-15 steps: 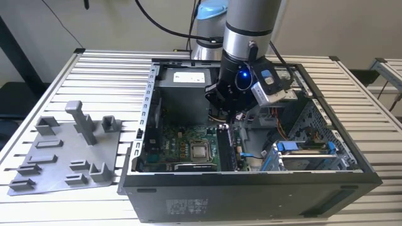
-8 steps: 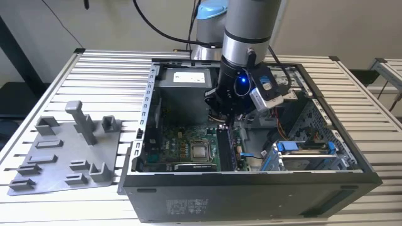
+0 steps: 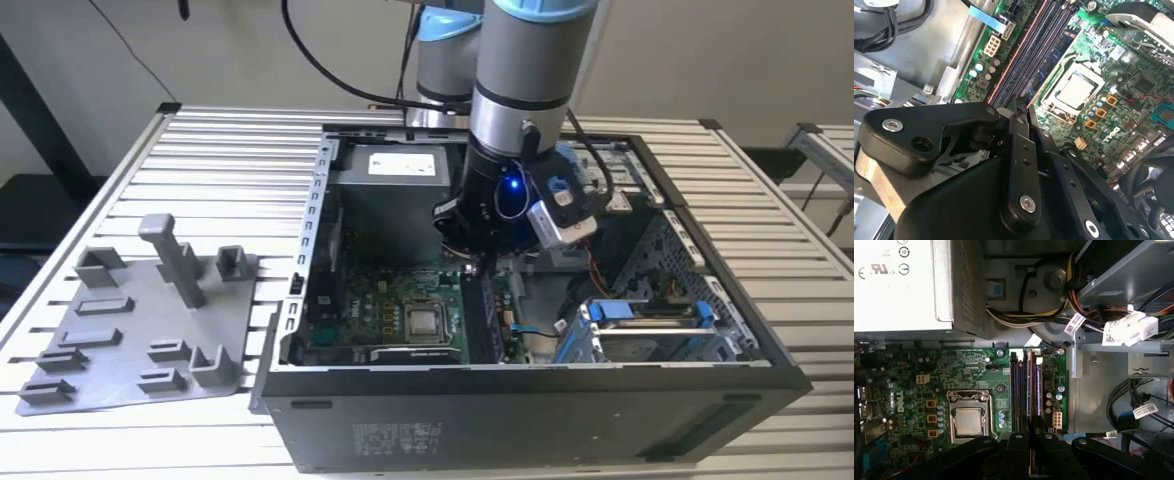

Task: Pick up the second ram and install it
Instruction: 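Insert the second ram into the second slot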

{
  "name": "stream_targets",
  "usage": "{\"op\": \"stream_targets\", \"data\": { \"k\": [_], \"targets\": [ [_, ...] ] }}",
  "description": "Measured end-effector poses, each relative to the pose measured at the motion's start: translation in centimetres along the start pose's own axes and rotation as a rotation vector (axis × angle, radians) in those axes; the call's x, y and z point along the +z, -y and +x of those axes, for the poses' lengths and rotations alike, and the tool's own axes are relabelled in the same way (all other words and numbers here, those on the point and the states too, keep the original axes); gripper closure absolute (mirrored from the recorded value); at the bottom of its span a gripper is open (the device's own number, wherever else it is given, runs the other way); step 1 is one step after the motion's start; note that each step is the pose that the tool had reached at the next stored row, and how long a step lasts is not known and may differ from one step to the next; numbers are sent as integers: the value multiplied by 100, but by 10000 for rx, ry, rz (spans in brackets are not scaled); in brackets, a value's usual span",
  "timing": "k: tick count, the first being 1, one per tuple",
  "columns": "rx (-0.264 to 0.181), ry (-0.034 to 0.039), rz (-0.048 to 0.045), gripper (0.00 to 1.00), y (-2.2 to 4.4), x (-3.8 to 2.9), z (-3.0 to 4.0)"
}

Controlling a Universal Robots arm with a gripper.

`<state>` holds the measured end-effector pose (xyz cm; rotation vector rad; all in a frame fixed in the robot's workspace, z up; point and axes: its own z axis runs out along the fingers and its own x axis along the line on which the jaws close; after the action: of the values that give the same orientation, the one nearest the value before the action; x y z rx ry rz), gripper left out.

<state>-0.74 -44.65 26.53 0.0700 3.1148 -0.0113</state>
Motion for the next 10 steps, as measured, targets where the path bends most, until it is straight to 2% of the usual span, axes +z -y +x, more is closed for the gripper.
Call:
{"op": "stream_targets", "data": {
  "k": [6, 10],
  "targets": [
    [0, -110, 7, 86, 17, 61, 8],
    [-1, -126, 3, 86, 42, 125, 9]
  ]
}}
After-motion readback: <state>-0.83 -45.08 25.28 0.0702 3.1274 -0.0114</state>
